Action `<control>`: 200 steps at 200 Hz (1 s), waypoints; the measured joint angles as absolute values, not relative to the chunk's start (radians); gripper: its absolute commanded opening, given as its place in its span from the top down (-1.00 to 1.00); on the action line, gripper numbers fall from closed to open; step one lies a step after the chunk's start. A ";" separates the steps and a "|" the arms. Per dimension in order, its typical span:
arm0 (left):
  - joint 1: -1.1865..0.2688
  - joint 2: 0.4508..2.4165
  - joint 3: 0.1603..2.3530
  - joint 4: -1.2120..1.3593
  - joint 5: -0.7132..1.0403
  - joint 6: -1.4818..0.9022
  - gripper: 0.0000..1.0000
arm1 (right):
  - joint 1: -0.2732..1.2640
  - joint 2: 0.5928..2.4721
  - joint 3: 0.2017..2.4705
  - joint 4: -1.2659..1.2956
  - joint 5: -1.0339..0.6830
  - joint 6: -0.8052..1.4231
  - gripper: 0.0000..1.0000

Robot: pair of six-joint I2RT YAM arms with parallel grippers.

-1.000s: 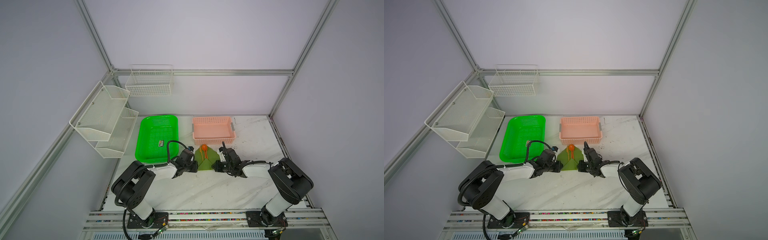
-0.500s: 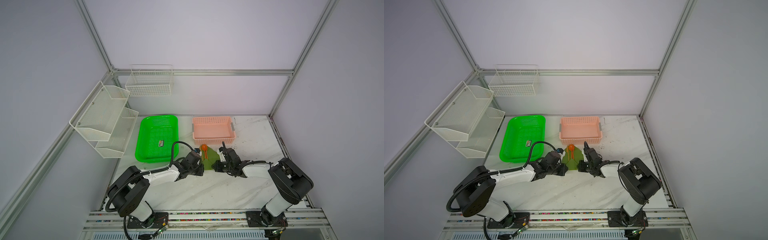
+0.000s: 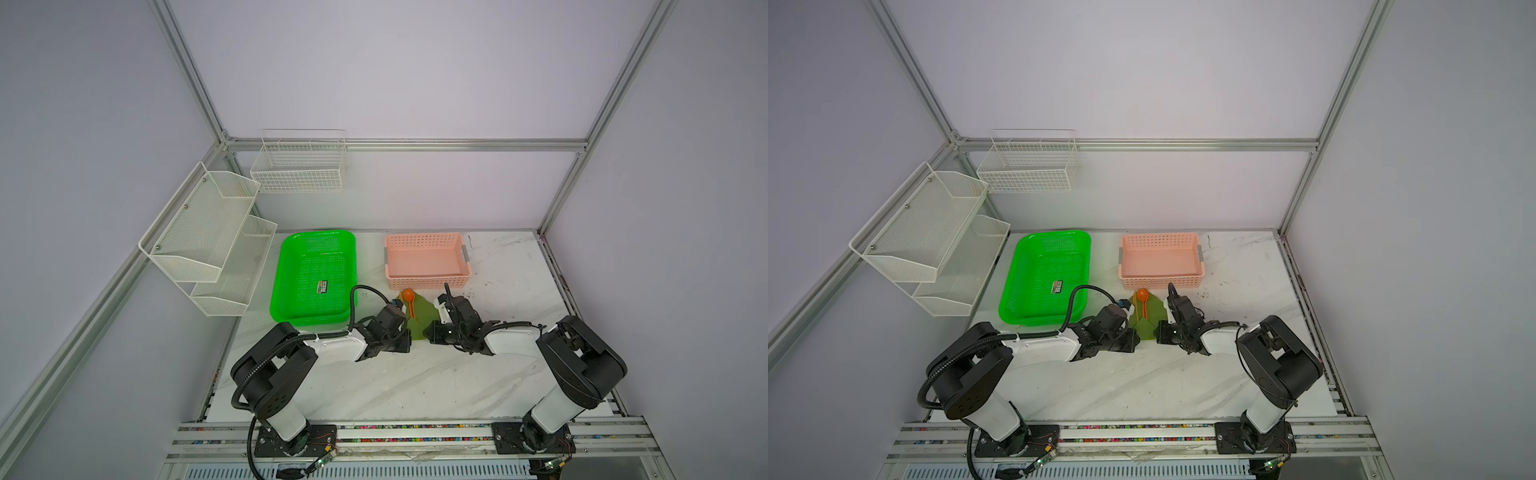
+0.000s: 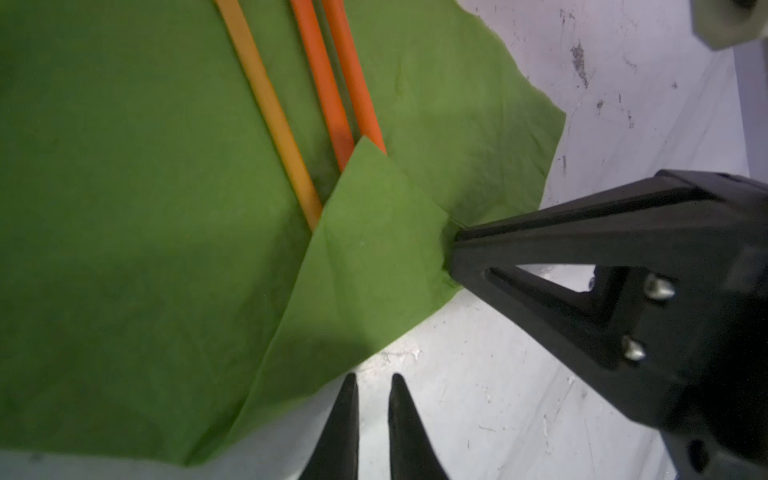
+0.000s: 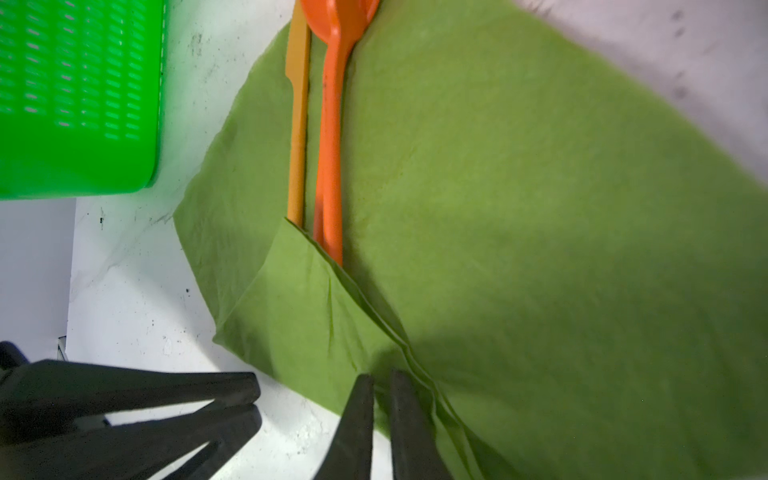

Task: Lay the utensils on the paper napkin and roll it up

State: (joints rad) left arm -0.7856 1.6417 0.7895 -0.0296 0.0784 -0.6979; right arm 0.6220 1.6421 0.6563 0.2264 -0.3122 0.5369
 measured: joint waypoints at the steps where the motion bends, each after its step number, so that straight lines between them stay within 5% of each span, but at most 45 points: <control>1: -0.786 1.642 0.790 -0.030 0.078 -0.698 0.70 | 0.622 1.642 0.656 0.226 -0.312 0.537 0.70; 200: -0.726 1.671 0.793 -0.002 0.128 -0.724 0.78 | 0.622 1.645 0.664 0.215 -0.315 0.537 0.71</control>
State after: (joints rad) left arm -0.7258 1.6714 0.7933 -0.0021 0.1280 -0.7238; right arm 0.6220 1.6447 0.6643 0.2150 -0.3149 0.5369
